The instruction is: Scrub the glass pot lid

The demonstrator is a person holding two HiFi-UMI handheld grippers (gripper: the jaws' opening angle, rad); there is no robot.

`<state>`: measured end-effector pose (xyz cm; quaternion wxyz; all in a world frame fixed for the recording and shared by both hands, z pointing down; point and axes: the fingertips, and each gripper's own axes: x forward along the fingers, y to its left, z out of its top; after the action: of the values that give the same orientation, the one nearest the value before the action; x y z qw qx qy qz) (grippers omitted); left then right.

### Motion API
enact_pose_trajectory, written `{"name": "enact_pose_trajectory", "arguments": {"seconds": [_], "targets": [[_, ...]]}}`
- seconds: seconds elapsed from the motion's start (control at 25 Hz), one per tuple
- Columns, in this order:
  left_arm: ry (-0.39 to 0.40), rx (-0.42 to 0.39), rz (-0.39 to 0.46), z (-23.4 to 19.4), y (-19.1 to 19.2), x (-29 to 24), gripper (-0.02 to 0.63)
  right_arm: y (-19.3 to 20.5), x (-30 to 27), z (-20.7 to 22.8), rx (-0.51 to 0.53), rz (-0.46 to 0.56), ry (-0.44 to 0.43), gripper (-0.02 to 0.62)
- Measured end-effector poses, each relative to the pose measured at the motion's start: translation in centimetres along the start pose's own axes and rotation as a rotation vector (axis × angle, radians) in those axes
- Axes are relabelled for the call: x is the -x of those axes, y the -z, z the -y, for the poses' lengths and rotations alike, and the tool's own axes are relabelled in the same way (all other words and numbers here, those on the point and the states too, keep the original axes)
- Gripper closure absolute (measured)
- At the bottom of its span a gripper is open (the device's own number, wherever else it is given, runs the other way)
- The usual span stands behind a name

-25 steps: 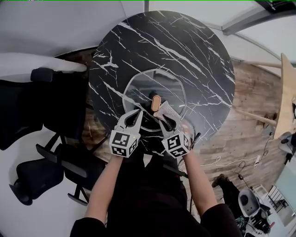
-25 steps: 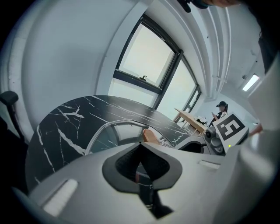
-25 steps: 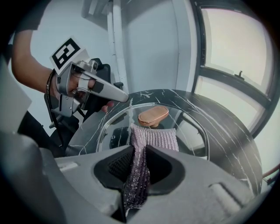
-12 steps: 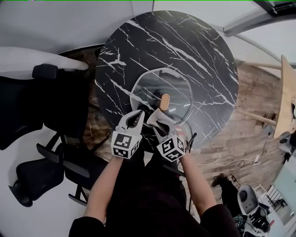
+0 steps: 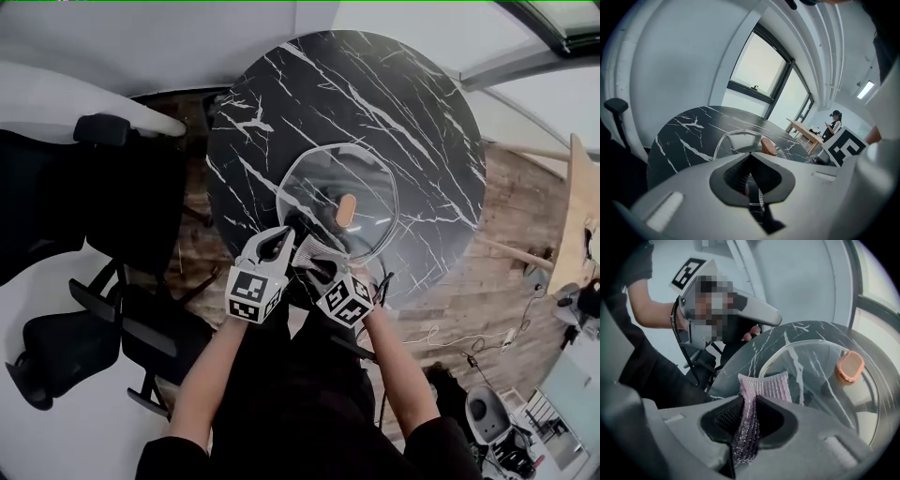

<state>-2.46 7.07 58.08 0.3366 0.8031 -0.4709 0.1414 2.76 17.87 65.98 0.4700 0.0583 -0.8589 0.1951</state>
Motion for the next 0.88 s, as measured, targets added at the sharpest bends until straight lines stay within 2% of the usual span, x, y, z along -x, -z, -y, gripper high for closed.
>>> {"name": "enact_pose_trajectory", "arguments": {"seconds": [0.32,0.48,0.56,0.76,0.88], "targets": [[0.001,0.015,0.012,0.0,0.1,0.3,0.604,1.7,-0.4,-4.3,0.097,-0.089,-0.196,0.52],[0.003,0.022,0.028,0.1,-0.6,0.5,0.604,-0.2,2.9,-3.5,0.0,0.002,-0.271,0.523],[0.005,0.02,0.031,0.0,-0.7,0.5,0.604,-1.3,4.7,-2.3,-0.026,0.047,-0.263,0.523],[-0.02,0.041,0.049,-0.5,-1.4,0.5,0.604,-3.5,9.1,0.3,0.035,0.152,-0.189,0.523],[-0.035,0.049,0.067,-0.7,-2.0,0.7,0.604,-6.1,12.1,3.3,0.086,0.261,-0.029,0.523]]}}
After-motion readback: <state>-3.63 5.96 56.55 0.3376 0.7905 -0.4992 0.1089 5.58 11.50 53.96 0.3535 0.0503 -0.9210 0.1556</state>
